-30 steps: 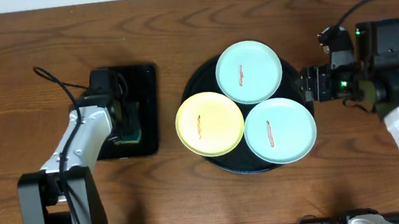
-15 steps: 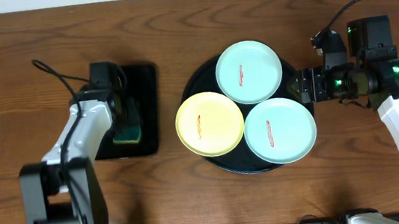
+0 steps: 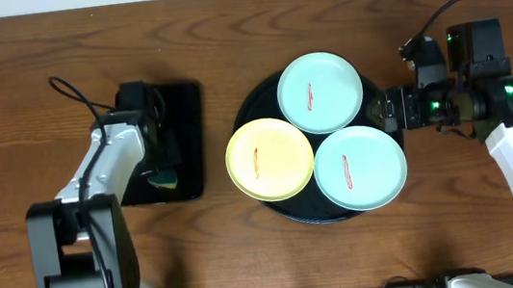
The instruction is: Clean dirty plates on tray and stack at the side
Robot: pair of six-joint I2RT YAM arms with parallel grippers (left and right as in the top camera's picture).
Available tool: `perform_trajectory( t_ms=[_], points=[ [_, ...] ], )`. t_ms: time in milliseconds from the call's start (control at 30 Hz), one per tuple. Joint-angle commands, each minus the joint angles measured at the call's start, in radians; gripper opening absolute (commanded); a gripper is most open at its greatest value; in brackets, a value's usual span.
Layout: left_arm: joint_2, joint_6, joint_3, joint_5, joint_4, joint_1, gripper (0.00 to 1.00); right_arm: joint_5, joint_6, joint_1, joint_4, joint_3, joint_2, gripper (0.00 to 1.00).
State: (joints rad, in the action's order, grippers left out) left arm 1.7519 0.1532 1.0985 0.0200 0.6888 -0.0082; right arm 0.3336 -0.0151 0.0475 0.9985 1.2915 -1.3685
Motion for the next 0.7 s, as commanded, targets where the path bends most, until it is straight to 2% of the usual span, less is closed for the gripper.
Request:
perform_trajectory(
  t_ms=[0,133,433,667],
  points=[
    [-0.095,-0.003,0.087,-0.002,0.045,0.002,0.07,-0.082,-0.051,0.006,-0.041,0.010,-0.023,0.74],
    [-0.155,-0.003,0.124,-0.002,0.106,-0.005,0.07,0.033,-0.014,0.014,-0.074,0.010,-0.080,0.64],
    [-0.249,-0.003,0.146,-0.002,0.161,-0.098,0.07,0.143,-0.014,0.183,-0.030,0.010,-0.248,0.61],
    [-0.300,0.002,0.146,0.011,0.199,-0.113,0.08,0.081,-0.059,0.341,-0.108,0.010,-0.403,0.55]
  ],
)
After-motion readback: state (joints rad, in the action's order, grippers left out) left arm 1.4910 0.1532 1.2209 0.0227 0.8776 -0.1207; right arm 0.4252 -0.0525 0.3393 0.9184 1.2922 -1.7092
